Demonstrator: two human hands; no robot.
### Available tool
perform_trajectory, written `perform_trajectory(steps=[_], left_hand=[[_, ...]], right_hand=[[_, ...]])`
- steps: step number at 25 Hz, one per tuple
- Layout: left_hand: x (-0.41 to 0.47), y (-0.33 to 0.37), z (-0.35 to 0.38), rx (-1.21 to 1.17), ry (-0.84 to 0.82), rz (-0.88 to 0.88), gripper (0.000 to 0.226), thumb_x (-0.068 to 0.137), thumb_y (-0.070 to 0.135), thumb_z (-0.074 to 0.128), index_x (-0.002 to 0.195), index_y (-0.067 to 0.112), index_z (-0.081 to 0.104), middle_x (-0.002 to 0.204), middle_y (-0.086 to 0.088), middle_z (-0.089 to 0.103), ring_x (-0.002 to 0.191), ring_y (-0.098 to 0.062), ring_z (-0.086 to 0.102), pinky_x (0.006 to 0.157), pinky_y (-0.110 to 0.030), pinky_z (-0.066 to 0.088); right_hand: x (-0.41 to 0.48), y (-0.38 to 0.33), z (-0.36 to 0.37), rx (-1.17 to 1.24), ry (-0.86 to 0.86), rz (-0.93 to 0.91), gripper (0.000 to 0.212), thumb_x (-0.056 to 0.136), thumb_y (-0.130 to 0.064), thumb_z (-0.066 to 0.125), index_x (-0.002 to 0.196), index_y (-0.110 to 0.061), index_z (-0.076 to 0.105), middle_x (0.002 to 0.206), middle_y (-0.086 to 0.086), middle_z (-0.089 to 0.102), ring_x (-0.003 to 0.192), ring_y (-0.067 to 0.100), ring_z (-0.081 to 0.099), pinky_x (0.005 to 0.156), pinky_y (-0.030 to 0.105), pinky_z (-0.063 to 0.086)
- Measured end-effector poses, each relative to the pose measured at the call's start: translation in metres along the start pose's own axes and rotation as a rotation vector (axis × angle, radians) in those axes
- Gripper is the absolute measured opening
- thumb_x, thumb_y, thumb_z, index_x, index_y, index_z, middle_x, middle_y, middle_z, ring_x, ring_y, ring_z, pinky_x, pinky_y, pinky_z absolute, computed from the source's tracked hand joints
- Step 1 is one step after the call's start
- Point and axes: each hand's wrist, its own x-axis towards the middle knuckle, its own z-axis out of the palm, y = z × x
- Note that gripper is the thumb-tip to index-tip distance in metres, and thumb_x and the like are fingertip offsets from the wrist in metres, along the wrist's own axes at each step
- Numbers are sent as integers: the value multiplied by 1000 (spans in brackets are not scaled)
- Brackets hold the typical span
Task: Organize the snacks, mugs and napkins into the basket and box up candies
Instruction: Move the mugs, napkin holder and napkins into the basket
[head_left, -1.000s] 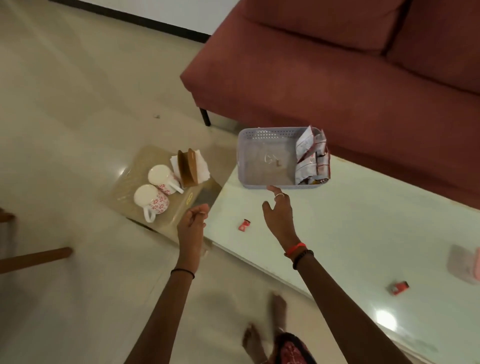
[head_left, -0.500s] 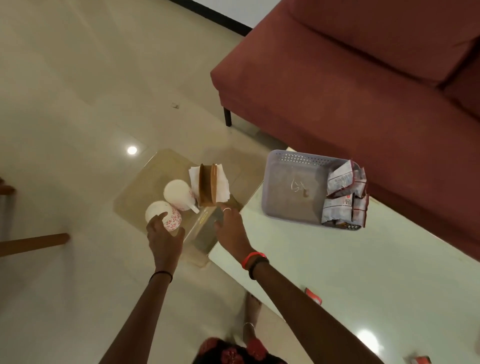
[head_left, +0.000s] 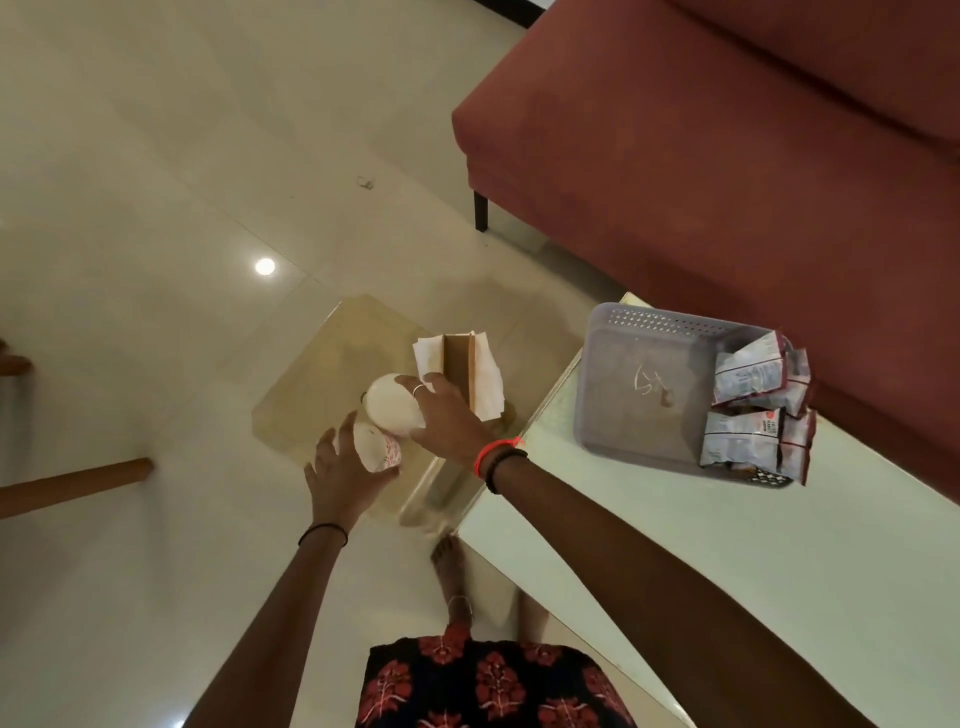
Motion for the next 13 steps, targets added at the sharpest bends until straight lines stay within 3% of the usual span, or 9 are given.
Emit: perform_trajectory(steps=[6,10,13], left_hand=[[25,-15,-13,27,-196,-19,101,59,31,82,141,27,23,141,-14,33,117,-39,52,97,-51,45],[32,-19,-14,-68,-270,-16,98,57,23,84,136,21,25,134,-14,37,117,-37,50,90,-47,46],[33,-18,-12,-78,-247,24,92,57,21,83,131,18,29,129,-12,40,112,-34,53,81,-42,48]], right_hand=[[47,-12,14,-456,-100,-151,79,88,-13,61,149,-33,15,153,26,13,142,42,16,112,43,30],[57,-17,22,-556,-127,-162,73,89,-5,55,148,-31,20,151,26,18,138,45,22,114,48,28],[60,-18,23,-557,-82,-156,63,89,-1,52,144,-25,31,144,23,28,129,42,33,108,47,35]])
